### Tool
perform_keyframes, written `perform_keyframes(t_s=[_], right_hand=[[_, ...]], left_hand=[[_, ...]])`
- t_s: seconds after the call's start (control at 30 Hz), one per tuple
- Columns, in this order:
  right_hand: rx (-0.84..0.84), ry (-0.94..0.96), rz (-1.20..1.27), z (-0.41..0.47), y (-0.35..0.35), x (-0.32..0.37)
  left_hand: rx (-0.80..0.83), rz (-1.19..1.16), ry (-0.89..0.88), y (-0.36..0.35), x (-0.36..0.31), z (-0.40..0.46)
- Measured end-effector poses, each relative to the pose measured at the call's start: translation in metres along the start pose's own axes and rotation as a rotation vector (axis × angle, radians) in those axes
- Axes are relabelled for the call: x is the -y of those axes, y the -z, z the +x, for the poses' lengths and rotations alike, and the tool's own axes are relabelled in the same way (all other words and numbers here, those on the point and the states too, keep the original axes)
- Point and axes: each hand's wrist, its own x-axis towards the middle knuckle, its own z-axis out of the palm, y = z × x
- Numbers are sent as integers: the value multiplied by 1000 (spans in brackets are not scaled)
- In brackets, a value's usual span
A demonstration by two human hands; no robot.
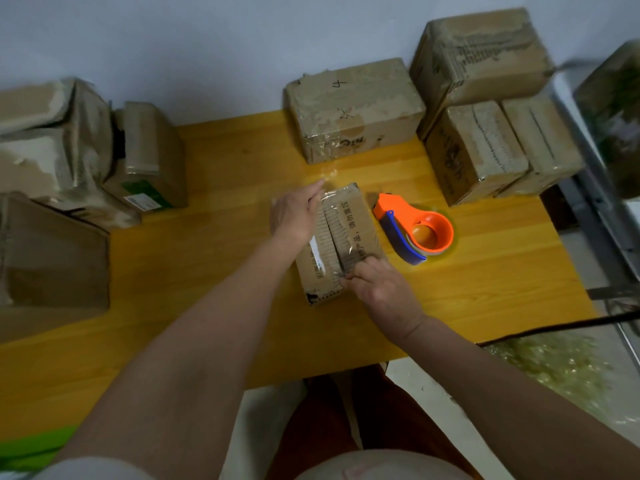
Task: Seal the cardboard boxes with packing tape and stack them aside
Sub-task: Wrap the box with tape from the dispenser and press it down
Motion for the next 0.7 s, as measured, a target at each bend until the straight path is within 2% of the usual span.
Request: perform_keyframes(t_s=[0.07, 0.27, 0.37, 0.43, 0.53, 0.7], right_hand=[[12, -12, 6, 4, 3, -1], [74, -65, 125, 0, 13, -5], [-19, -249, 200, -3, 28, -15], [-90, -481, 185, -4, 32, -26], [33, -789, 68, -9, 27, -48], [308, -962, -40, -3, 18, -69]], left_hand=[[-12, 8, -64, -2, 0, -16], [-233, 84, -437, -31, 27, -100], [-262, 153, -554, -41, 31, -119], [-268, 178, -633, -47, 32, -122], [-323, 144, -615, -48, 23, -118], [-333, 197, -505, -33, 9, -99]])
